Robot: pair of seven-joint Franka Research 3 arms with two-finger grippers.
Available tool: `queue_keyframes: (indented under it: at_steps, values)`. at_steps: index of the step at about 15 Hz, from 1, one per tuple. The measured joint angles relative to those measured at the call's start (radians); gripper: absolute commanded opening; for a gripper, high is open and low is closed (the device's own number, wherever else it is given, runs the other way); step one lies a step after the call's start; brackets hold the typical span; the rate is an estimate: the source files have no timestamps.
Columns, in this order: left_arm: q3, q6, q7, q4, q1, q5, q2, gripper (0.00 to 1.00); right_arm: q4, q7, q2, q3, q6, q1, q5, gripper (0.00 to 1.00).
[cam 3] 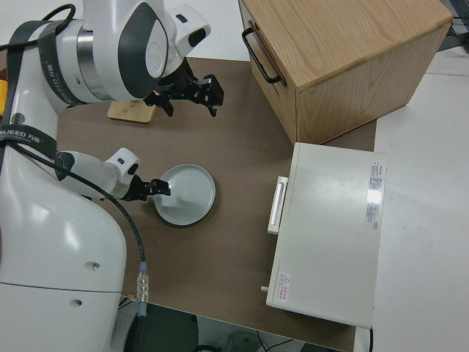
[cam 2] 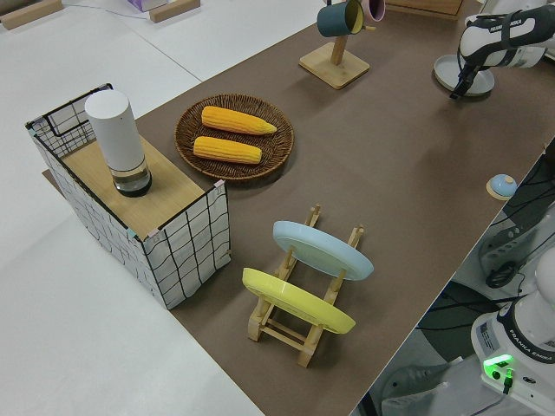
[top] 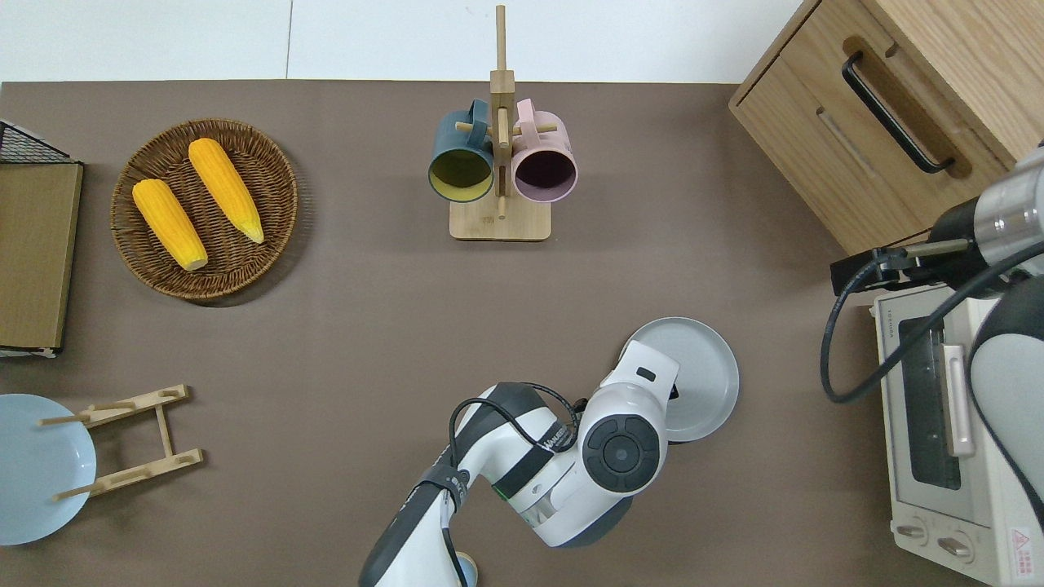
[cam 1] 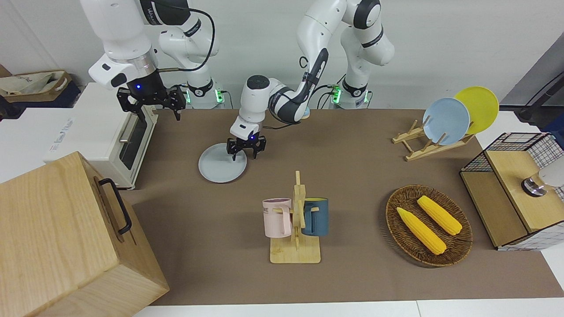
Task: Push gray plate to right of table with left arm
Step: 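Push the gray plate with the left gripper across the table toward the toaster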
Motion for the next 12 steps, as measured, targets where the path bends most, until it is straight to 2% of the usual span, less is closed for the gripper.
queue_keyframes:
  at_steps: [5,9,12]
  values:
    - [0.009,-0.045,0.011,0.011,0.003,0.000,-0.003,0.99,0.000,0.000,0.000,0.000,0.000,0.000,0.000,0.983]
    - [0.019,-0.179,0.119,0.018,0.056,0.000,-0.054,0.99,0.000,0.000,0.000,0.000,0.000,0.000,0.000,0.983]
    - [0.020,-0.226,0.224,-0.025,0.123,-0.010,-0.117,0.99,0.000,0.000,0.000,0.000,0.000,0.000,0.000,0.983]
